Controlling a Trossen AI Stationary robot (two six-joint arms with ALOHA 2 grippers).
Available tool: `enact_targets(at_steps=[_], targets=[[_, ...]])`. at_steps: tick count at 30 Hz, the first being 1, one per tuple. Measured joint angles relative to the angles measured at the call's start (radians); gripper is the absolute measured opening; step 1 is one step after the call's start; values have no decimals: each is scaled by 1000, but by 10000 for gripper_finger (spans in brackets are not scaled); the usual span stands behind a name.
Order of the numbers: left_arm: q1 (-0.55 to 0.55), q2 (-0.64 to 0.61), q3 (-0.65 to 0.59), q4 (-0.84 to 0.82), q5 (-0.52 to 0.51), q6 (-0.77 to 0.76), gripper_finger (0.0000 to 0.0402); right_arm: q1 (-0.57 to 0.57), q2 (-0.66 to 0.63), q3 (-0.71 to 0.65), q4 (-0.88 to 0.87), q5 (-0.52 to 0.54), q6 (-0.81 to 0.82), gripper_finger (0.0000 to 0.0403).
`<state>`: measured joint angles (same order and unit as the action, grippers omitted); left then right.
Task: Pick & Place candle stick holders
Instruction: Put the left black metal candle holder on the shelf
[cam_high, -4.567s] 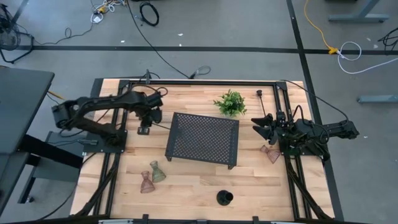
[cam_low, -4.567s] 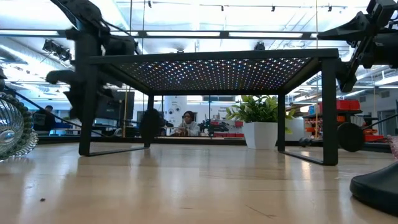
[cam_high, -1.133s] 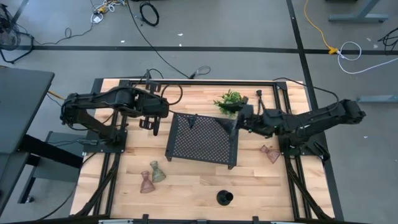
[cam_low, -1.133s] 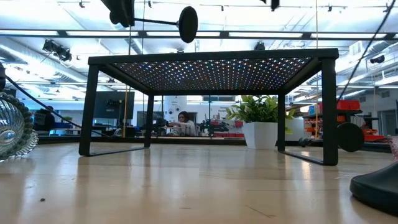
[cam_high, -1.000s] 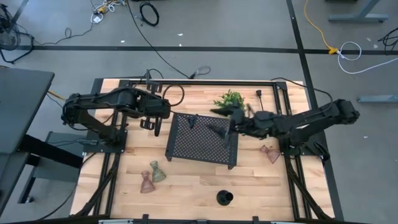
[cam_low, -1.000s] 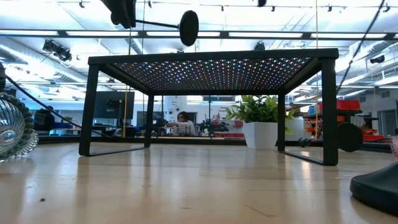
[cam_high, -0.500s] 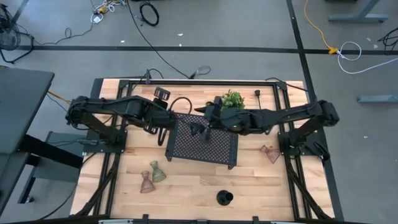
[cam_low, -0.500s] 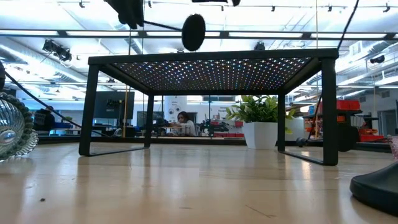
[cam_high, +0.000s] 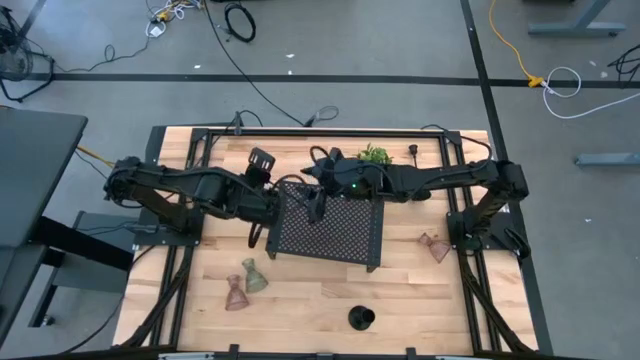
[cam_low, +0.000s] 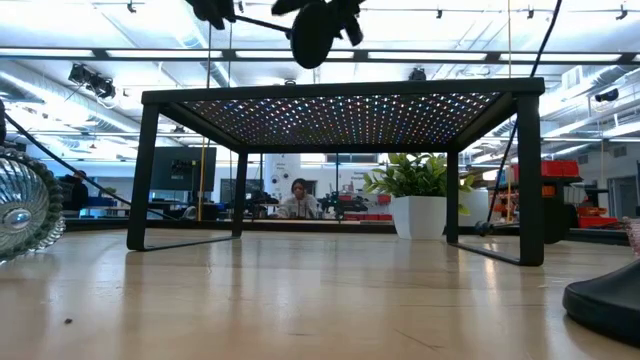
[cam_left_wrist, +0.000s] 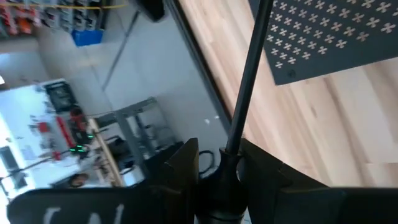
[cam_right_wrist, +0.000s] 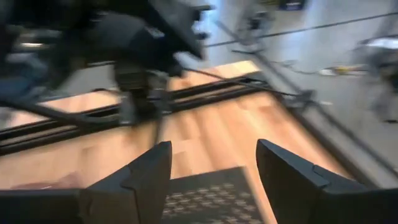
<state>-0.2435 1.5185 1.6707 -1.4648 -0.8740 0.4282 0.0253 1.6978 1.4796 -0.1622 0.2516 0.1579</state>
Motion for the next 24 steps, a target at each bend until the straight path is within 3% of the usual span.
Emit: enact_targets(at_steps=[5, 10, 15, 24], targets=[[-19, 0, 0, 39, -53, 29, 95, 1, 3, 0, 13, -29, 0, 233], [-20, 0, 0, 80, -62, 92, 95, -1, 16, 0, 116, -139, 17, 233], [-38, 0, 0, 106, -76, 110, 95, -2, 18, 0, 91, -85, -17, 233], [-81, 0, 0, 145, -146, 187, 95, -11, 18, 0, 89, -88, 17, 233]])
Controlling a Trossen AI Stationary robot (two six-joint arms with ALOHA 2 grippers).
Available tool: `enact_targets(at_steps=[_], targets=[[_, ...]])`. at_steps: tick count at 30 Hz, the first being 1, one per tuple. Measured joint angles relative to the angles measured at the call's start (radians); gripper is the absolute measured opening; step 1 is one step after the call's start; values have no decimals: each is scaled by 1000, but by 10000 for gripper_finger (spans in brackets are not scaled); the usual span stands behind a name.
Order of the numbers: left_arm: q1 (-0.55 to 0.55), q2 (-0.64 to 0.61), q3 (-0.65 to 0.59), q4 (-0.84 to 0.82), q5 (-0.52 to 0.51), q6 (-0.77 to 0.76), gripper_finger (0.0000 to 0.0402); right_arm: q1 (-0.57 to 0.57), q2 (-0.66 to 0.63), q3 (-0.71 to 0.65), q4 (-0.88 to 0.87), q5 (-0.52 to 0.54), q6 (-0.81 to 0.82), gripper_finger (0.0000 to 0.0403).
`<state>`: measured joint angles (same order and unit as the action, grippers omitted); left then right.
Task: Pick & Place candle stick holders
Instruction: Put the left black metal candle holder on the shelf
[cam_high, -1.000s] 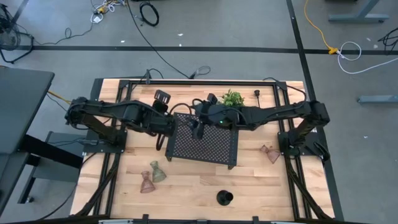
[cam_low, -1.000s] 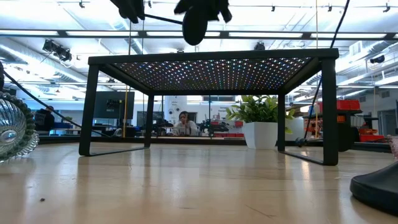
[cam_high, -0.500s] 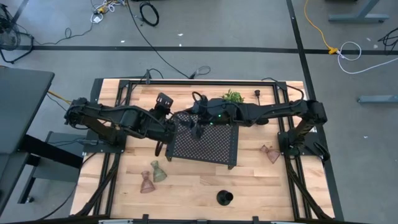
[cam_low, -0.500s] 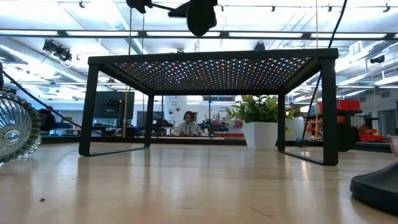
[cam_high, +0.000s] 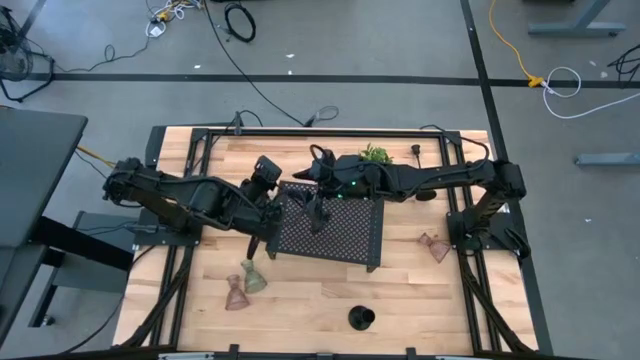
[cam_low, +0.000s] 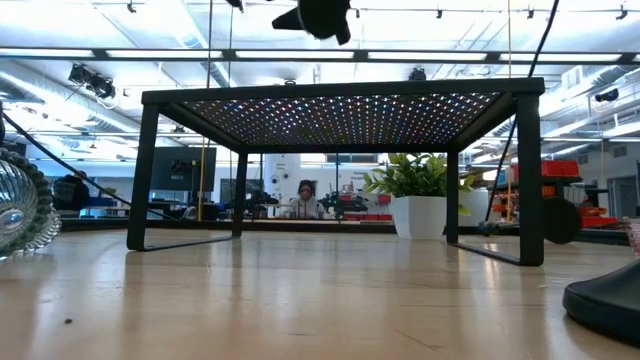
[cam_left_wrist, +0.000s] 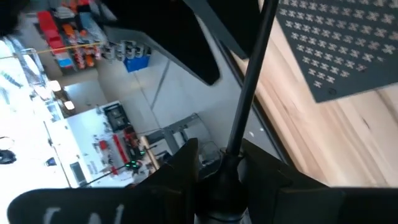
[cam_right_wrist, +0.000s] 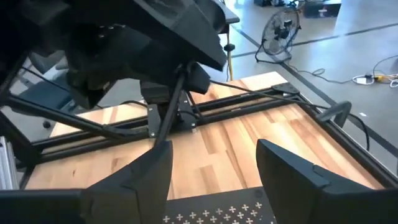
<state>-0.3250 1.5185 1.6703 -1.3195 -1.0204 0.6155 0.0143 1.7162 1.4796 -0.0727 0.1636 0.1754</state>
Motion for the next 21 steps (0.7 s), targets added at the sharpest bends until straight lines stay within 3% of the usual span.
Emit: enact_targets(at_steps=[9, 15, 21], targets=[[-4, 7, 0, 18, -6, 18, 94, -5, 71, -2, 60, -94, 27, 233], [-9, 7, 0, -13, 20, -9, 94, -48, -12, 0, 20, -90, 26, 227], [-7, 7, 0, -12, -3, -4, 94, -41, -33, 0, 10, -172, 81, 217]])
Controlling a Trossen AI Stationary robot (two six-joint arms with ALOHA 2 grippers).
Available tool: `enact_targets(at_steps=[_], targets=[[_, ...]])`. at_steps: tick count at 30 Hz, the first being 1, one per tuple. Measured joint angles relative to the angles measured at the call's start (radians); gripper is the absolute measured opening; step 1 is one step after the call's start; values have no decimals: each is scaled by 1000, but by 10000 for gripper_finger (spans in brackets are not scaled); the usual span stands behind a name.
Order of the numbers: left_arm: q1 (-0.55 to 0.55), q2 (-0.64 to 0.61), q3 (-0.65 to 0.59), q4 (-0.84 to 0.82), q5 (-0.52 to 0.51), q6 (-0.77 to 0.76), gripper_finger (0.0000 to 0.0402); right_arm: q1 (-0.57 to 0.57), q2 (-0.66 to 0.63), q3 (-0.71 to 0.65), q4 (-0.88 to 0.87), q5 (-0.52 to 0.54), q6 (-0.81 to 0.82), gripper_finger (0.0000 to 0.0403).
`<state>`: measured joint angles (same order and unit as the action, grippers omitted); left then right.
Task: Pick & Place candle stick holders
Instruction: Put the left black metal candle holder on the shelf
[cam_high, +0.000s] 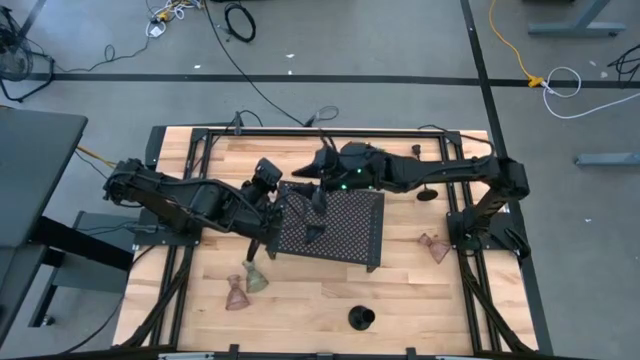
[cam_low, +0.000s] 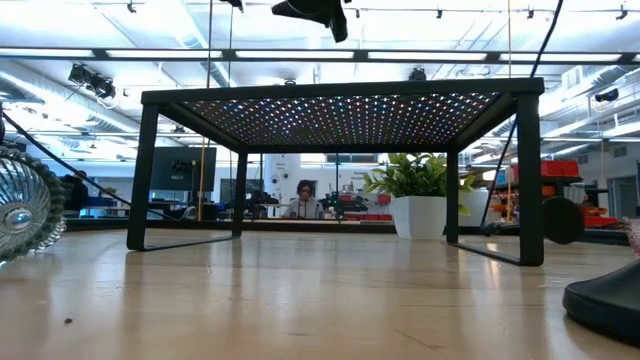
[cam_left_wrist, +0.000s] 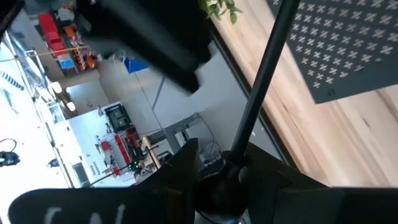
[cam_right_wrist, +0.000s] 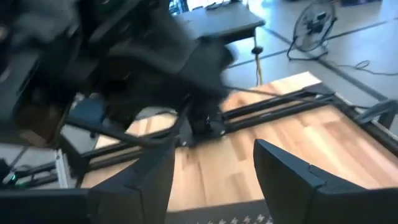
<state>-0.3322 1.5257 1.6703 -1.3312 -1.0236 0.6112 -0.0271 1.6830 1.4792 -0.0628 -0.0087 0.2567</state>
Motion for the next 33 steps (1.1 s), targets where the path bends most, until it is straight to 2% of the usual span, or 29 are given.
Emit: enact_targets(at_steps=[10, 15, 25, 29, 33], targets=[[4, 0, -1, 3, -8, 3, 94, 28, 60, 0, 31, 34, -1, 212], [3, 0, -1, 11, -8, -1, 93, 30, 65, -1, 72, -6, 29, 212], [4, 0, -2, -4, 17, -24, 92, -6, 33, 0, 53, -19, 26, 198], [5, 0, -2, -4, 12, -24, 92, -4, 37, 0, 74, -102, 89, 197], [7, 0, -2, -4, 8, -23, 92, 31, 49, 0, 67, -116, 94, 197]])
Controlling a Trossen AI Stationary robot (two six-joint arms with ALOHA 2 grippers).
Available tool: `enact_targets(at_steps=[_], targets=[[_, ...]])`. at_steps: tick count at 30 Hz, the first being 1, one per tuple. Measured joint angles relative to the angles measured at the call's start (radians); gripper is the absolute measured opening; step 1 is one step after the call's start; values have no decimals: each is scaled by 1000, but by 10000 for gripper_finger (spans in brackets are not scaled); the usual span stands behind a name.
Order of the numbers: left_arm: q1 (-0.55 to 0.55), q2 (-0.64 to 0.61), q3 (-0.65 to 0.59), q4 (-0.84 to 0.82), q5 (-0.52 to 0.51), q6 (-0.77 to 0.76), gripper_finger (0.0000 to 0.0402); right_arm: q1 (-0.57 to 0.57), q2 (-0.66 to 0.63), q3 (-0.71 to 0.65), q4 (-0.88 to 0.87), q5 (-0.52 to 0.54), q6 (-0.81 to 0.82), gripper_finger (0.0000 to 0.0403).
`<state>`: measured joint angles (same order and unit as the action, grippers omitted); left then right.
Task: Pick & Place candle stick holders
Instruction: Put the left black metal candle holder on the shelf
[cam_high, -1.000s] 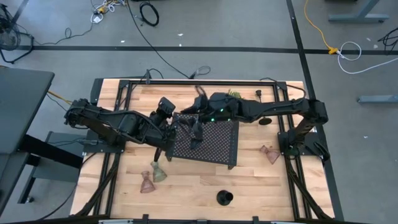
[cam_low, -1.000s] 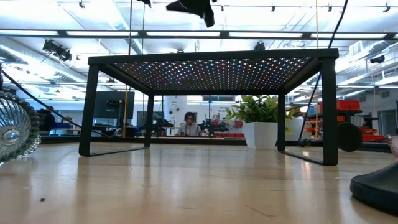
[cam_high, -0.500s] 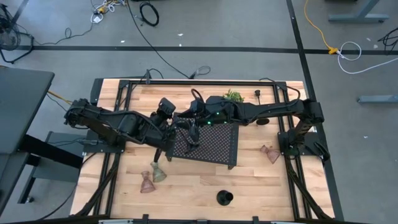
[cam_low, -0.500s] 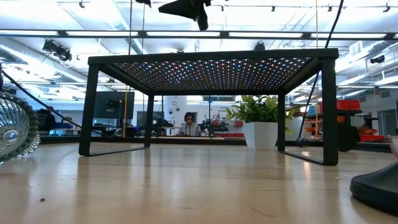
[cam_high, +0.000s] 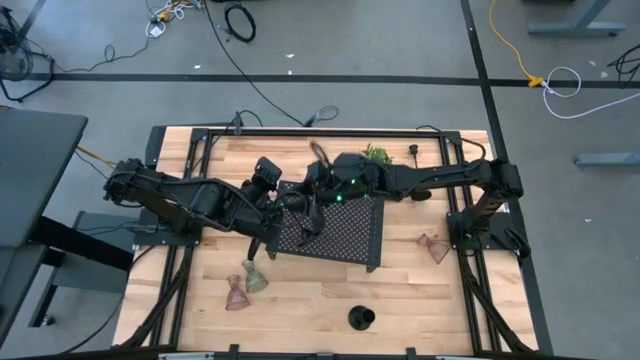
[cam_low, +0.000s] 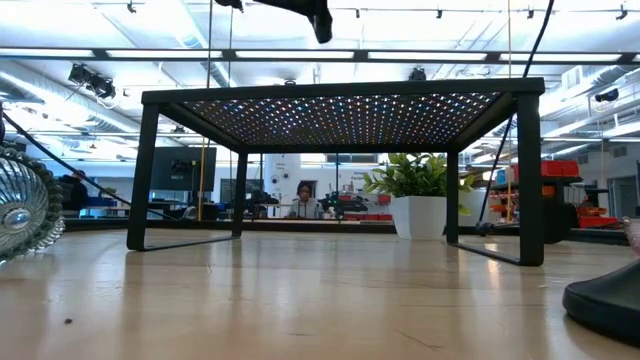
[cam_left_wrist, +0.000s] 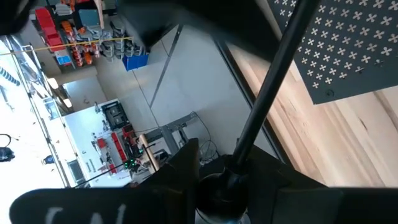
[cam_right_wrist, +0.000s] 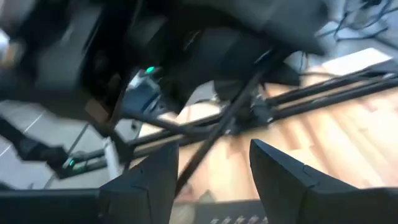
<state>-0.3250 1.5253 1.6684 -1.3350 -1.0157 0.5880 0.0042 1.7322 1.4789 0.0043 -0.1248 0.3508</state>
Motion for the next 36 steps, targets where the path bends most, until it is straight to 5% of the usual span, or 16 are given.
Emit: enact_targets(at_steps=[14, 27, 36], targets=[[15, 0, 0, 5, 18, -6, 92, 26, -2, 0, 23, 53, -27, 189], [13, 0, -2, 12, 28, 7, 92, 29, 5, 0, 22, 31, -74, 14], [15, 0, 0, 39, 20, -14, 86, 29, 24, -1, 30, -37, -48, 10]])
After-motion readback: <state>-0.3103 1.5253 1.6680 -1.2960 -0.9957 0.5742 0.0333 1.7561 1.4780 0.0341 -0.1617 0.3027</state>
